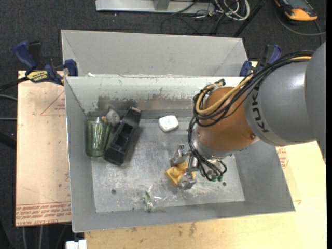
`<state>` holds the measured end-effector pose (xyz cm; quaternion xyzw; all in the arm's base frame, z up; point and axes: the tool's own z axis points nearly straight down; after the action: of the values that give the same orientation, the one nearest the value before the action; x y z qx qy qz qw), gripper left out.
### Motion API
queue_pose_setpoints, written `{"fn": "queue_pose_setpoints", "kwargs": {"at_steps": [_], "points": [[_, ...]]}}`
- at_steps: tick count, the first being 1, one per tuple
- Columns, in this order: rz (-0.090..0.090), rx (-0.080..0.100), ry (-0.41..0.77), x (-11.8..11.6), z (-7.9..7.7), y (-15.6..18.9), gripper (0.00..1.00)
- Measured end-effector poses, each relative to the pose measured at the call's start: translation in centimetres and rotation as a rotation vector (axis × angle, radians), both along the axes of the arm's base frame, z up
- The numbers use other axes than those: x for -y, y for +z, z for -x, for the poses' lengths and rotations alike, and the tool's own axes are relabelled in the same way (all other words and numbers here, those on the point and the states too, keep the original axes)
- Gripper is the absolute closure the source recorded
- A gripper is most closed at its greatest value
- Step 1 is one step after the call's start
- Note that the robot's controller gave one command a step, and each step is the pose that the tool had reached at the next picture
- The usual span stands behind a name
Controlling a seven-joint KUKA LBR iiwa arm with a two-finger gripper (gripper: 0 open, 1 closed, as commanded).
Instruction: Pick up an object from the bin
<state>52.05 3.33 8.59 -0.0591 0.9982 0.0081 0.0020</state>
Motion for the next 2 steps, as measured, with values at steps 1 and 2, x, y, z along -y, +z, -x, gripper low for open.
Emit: {"fn": "queue_pose_setpoints", "kwargs": {"at_steps": [1, 2], "points": [[0.0, 0.0, 0.0, 0.0, 0.0, -0.01, 1.0], [0.007, 0.006, -0.001, 0.01, 0.08, 0.27, 1.0]]}}
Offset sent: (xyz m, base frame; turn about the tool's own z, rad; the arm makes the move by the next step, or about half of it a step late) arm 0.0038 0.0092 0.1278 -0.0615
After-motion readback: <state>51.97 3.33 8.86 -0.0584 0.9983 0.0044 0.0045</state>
